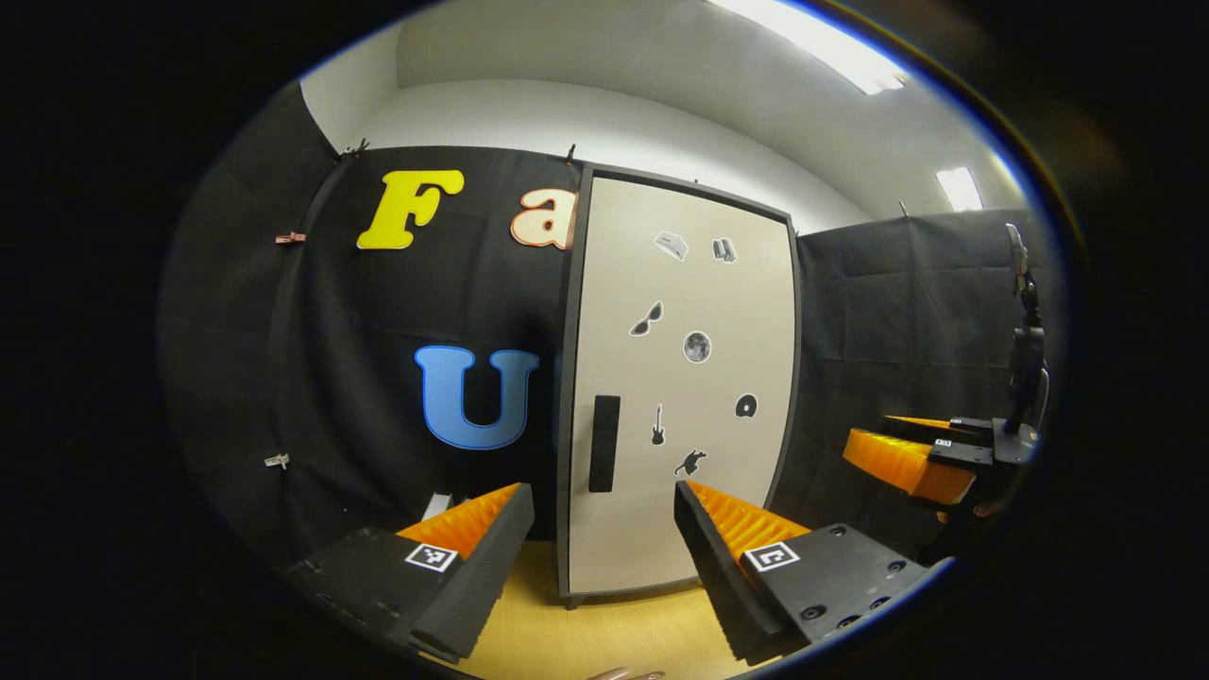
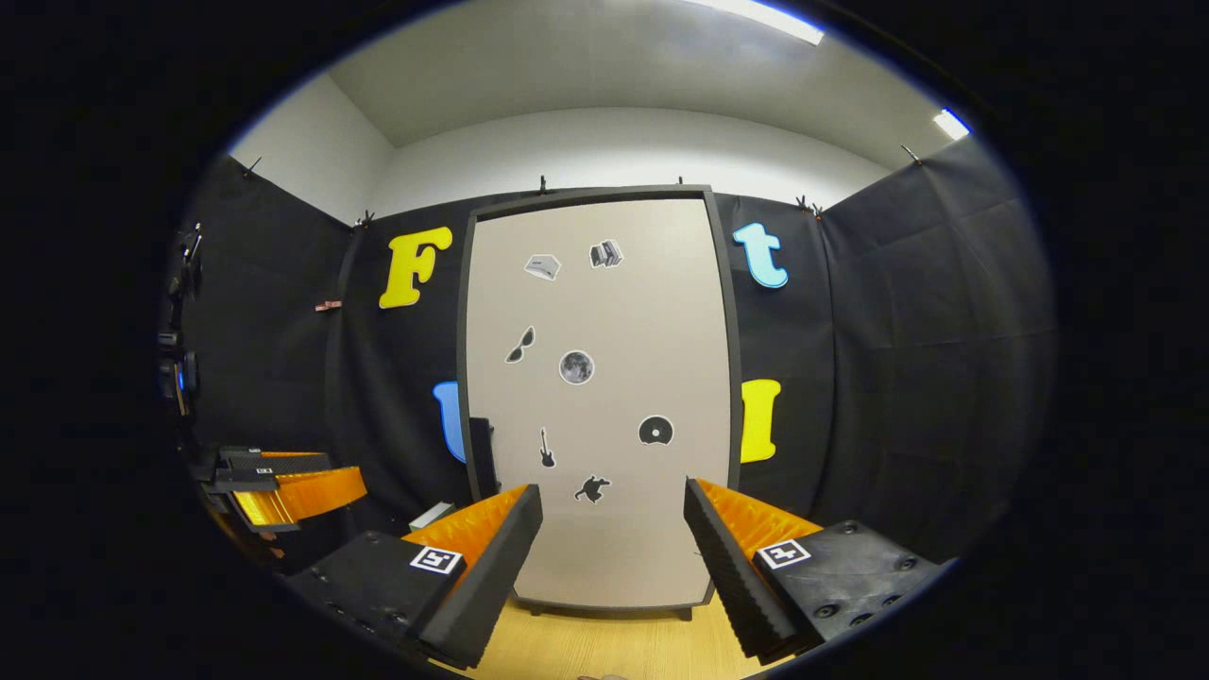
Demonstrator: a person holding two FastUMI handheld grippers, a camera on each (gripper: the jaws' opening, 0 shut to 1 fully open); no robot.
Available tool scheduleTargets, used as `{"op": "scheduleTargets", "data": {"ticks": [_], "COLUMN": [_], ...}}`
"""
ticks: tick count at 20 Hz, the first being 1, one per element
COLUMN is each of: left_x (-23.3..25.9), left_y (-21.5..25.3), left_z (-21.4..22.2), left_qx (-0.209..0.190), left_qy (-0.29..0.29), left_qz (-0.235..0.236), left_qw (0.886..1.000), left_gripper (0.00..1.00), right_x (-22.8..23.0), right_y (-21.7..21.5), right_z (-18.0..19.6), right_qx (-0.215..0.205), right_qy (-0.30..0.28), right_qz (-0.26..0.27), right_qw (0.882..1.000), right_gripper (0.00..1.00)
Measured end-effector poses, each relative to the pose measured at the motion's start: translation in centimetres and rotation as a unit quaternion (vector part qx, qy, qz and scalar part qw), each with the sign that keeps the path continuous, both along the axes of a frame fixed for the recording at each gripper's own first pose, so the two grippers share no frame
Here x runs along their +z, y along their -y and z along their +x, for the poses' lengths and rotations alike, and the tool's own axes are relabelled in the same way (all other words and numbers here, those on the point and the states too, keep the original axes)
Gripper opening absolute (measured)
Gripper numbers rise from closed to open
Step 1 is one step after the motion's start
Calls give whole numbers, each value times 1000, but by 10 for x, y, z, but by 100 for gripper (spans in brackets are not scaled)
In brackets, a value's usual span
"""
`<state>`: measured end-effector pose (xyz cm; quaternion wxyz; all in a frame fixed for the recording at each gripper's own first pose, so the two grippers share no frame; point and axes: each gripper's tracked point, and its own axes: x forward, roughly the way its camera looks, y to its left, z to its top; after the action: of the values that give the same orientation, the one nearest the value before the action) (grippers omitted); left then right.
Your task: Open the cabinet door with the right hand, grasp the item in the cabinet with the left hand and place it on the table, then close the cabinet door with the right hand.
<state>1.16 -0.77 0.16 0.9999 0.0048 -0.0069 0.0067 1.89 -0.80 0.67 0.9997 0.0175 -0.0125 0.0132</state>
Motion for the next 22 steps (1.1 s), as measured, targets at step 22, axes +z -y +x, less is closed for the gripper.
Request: {"op": "scheduleTargets", "data": {"ticks": [22], "left_x": [-9], "left_y": [-78], "left_z": [-9], "left_qx": [2], "left_qy": [-1], "left_qz": [7], "left_qw": [1000], "left_gripper": [94], "right_x": [-33], "right_y": [-111], "right_z": [60], "right_qx": [54], "right_qy": [-4], "right_qz": [-19], "right_qw": [998], "right_gripper": [97]}}
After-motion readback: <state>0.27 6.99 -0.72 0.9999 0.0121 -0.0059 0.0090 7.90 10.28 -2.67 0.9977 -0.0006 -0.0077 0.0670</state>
